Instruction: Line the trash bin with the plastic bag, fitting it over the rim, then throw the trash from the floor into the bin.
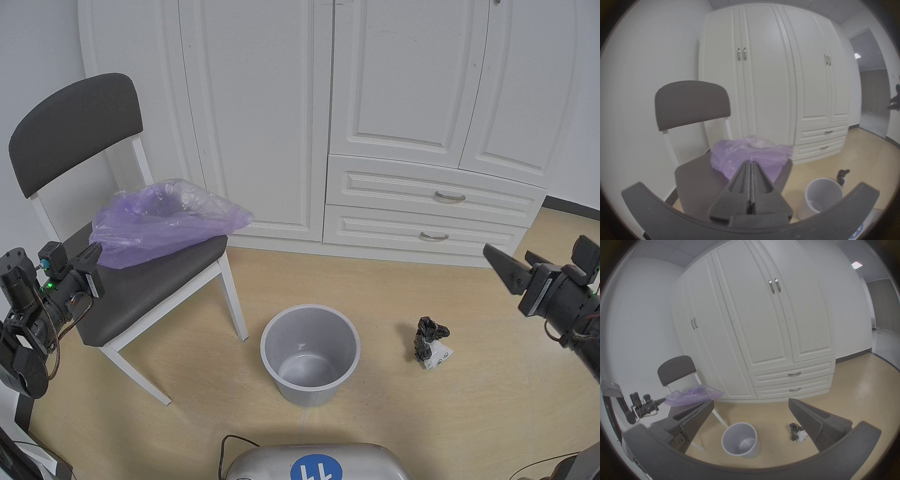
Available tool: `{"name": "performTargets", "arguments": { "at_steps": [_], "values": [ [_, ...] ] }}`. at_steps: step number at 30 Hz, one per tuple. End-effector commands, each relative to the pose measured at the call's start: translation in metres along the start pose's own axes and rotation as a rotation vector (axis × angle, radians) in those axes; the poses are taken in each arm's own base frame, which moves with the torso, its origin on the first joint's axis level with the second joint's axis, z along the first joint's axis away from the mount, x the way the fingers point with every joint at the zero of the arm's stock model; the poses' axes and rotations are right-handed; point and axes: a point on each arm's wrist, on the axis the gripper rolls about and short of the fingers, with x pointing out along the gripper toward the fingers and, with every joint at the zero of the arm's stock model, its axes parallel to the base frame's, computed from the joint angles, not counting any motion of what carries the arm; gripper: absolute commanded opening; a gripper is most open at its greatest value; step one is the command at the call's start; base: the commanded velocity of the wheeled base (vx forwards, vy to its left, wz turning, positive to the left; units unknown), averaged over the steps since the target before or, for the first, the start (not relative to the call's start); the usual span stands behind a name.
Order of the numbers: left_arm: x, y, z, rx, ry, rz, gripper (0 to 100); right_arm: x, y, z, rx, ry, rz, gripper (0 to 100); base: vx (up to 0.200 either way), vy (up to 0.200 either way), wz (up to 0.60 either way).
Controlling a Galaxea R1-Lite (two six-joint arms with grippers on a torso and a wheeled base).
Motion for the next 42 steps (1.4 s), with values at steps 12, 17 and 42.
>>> {"name": "performTargets", "arguments": {
  "at_steps": [12, 17, 42],
  "values": [
    [-0.040, -0.068, 0.093, -0.023, -0.041, -0.314, 0, 0.026, 0.023, -0.068, -0.069, 0.187, 0.081, 100, 0.000, 0.000, 0.00],
    [-0.047, -0.080, 0.109, -0.021, -0.046, -0.370, 0, 0.023, 0.029, -0.082, -0.093, 0.233, 0.115, 100, 0.000, 0.000, 0.00],
    [-0.067, -0.138, 0.137, -0.035, -0.047, -0.481, 0, 0.027, 0.045, -0.136, -0.137, 0.371, 0.169, 100, 0.000, 0.000, 0.00]
  ]
}}
